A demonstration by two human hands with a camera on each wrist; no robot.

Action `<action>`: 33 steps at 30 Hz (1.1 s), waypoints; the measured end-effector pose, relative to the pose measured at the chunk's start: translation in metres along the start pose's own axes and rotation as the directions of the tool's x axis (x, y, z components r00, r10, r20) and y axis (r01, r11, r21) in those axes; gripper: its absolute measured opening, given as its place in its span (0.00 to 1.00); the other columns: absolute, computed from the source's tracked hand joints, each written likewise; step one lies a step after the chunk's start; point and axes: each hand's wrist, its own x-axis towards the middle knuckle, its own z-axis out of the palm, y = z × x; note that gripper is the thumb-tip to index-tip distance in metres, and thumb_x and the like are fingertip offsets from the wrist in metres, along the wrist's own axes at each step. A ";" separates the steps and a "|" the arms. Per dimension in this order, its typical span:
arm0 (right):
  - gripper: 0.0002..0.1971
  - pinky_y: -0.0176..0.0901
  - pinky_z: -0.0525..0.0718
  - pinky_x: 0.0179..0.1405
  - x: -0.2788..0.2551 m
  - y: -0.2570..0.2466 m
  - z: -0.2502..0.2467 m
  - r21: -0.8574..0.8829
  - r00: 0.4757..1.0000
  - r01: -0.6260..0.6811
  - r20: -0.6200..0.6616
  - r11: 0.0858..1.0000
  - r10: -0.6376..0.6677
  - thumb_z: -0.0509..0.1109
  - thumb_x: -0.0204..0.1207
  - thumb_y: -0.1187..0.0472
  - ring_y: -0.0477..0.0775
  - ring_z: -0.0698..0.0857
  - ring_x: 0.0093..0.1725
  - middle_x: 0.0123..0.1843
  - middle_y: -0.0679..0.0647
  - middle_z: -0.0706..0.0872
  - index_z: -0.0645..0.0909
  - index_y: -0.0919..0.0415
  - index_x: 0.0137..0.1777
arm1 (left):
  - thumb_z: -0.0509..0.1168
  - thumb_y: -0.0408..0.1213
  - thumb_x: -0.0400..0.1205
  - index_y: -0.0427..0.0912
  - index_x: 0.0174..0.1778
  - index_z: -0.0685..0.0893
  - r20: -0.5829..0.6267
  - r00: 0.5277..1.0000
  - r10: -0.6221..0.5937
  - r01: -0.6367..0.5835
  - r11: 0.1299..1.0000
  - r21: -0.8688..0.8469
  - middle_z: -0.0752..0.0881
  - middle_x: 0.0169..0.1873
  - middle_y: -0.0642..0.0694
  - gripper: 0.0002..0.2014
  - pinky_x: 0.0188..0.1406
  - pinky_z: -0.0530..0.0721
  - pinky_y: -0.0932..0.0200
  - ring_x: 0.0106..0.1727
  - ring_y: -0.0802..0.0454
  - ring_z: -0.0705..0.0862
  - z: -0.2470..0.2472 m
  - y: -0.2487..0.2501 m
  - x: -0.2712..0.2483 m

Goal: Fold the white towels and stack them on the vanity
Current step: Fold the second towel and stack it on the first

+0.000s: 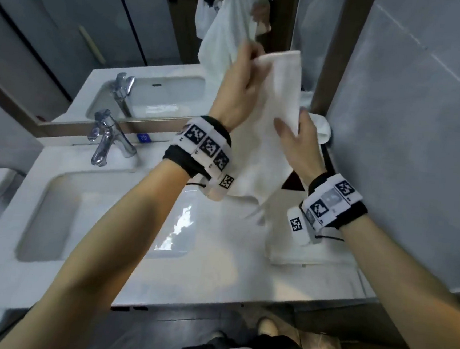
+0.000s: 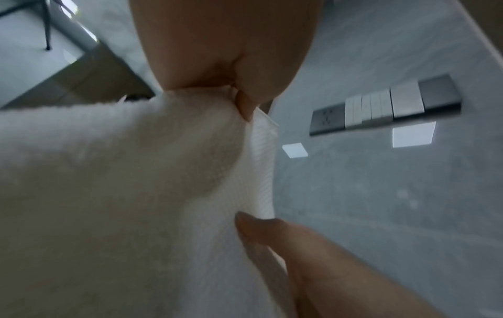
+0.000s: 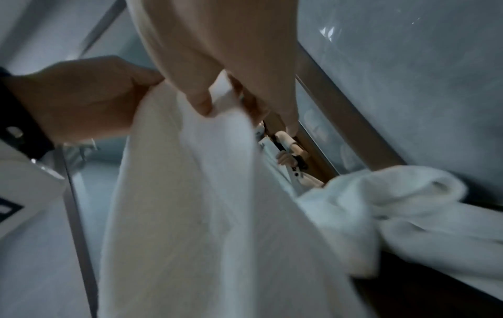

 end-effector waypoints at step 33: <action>0.25 0.41 0.79 0.62 -0.014 0.100 0.004 -0.467 0.825 0.119 0.538 0.876 0.175 0.78 0.67 0.55 0.52 0.82 0.60 0.60 0.51 0.82 0.73 0.54 0.62 | 0.68 0.28 0.68 0.42 0.36 0.82 -0.063 0.817 -0.574 0.546 0.804 -0.235 0.84 0.31 0.53 0.05 0.41 0.77 0.60 0.36 0.55 0.81 -0.095 -0.087 -0.094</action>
